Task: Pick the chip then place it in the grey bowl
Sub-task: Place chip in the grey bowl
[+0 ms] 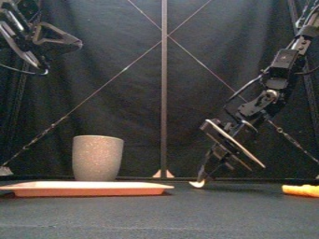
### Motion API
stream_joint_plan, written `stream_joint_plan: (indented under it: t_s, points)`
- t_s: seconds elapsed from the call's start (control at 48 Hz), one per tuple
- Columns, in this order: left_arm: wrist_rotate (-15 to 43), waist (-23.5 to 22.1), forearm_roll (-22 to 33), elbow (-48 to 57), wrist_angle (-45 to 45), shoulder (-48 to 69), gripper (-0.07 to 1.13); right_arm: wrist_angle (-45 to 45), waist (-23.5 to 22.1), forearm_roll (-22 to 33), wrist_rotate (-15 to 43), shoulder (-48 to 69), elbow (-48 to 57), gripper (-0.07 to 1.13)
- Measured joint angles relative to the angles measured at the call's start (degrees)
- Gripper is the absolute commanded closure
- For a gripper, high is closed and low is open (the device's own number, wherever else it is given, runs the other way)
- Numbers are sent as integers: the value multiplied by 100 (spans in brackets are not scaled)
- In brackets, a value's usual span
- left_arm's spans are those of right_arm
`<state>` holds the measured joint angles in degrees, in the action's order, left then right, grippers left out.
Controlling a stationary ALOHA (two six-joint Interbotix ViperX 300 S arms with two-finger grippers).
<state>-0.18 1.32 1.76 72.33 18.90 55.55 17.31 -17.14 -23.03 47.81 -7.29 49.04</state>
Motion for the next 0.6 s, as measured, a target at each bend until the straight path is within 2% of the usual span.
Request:
stream_joint_plan:
  t_s: [0.208,0.417,0.521,0.604]
  points:
    - [0,0,0,0,0,0,107,0,149,1020,-9,97,-817,67]
    - [9,0,0,0,0,0,107,9,220,2435,44,-237,-2461,67]
    - [9,0,0,0,0,9,107,9,229,2821,35,-729,-3252,67]
    - [9,0,0,-9,0,0,107,-35,220,2892,62,-1178,-3753,65]
